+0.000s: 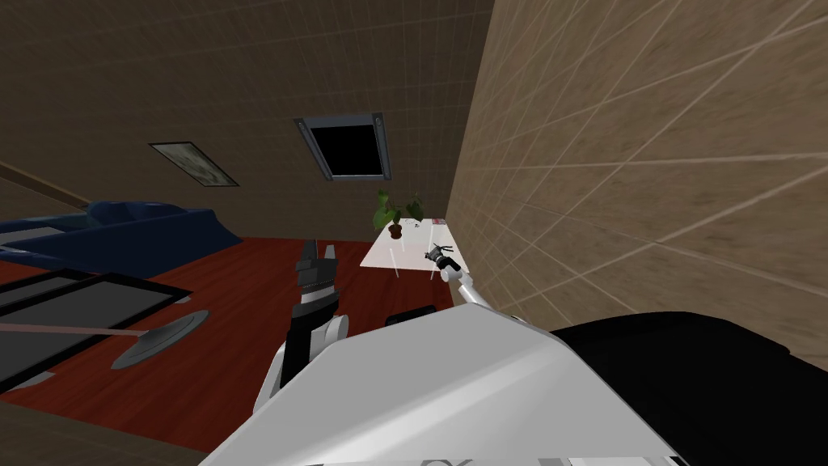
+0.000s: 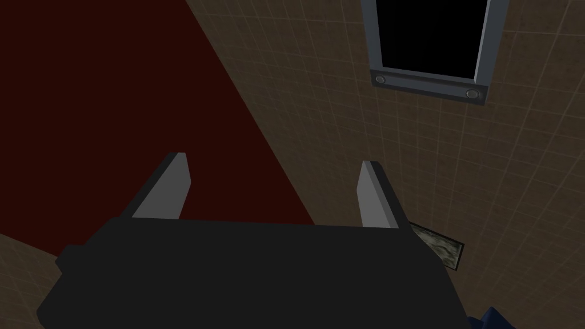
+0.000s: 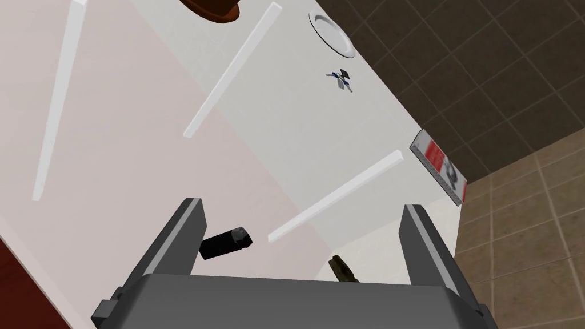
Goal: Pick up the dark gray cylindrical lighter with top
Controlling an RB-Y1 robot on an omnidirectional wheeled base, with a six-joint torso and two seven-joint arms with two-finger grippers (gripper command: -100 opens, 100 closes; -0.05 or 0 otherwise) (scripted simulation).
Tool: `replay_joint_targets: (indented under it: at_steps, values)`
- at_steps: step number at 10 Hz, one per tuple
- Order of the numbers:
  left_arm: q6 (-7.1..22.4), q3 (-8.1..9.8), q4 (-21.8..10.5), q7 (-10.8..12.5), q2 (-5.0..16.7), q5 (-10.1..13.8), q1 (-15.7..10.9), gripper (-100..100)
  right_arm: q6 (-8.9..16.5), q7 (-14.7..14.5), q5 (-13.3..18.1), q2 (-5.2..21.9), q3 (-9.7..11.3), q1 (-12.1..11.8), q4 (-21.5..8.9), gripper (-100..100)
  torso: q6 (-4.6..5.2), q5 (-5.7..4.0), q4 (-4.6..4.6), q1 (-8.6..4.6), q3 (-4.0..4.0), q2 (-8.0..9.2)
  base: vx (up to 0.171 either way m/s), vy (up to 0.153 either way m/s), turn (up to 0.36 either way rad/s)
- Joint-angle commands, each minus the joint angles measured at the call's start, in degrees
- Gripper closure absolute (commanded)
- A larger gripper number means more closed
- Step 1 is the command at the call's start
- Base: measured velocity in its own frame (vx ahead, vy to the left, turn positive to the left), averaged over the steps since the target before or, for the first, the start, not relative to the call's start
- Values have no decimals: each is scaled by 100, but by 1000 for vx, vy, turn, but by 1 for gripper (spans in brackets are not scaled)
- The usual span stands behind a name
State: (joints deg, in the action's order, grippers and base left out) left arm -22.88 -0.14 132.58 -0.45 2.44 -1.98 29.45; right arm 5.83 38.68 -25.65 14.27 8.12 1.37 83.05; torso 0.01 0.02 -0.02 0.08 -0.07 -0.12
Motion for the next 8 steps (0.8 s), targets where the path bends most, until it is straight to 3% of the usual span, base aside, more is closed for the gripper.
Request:
replay_joint_targets:
  at_steps: [1,2,3,4,5,6,8]
  values:
    - [0,0,0,0,0,0,0,0,233,143,-56,3,-1,96,-156,-100,0,0,0,0,0,0,28,24,-8]
    - [0,0,0,0,0,0,0,0,436,389,-208,70,19,311,-380,-100,0,0,0,1,0,0,31,36,-12]
    - [0,0,0,0,0,0,0,0,537,413,-208,70,19,311,-480,-100,0,1,0,4,-1,-2,32,32,-9]
    - [0,0,0,0,0,0,0,0,713,646,-357,135,37,525,-721,-100,0,1,-1,4,-1,-2,36,35,-19]
    - [0,0,0,0,0,0,0,0,841,680,-357,135,37,525,-802,-100,0,1,-1,5,-2,-4,31,29,-8]
    - [0,0,0,0,0,0,0,0,1038,909,-502,197,51,736,-1011,-100,0,1,-1,3,-1,-2,44,38,-17]
    - [0,0,0,0,0,0,0,0,1144,941,-502,197,51,736,-1120,-100,1,1,-2,2,-2,-3,27,15,-6]
